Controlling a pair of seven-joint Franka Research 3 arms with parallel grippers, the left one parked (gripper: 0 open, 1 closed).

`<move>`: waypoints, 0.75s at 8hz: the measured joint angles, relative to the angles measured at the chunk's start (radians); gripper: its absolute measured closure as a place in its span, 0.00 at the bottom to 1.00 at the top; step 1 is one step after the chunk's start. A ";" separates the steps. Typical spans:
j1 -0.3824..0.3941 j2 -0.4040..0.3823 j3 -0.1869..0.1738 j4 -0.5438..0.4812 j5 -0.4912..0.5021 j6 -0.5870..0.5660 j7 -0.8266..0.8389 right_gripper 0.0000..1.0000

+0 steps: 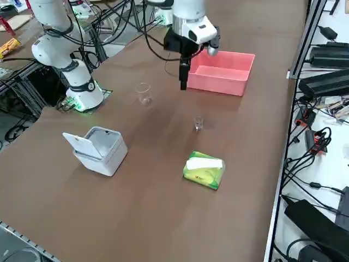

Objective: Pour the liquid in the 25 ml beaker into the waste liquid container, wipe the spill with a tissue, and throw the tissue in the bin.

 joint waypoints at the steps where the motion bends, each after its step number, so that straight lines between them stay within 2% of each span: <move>1: -0.019 -0.003 0.000 -0.049 0.020 0.079 -0.106 0.00; 4: -0.100 -0.004 -0.004 -0.176 0.216 0.235 -0.509 0.00; 6: -0.135 -0.003 -0.005 -0.213 0.348 0.253 -0.779 0.00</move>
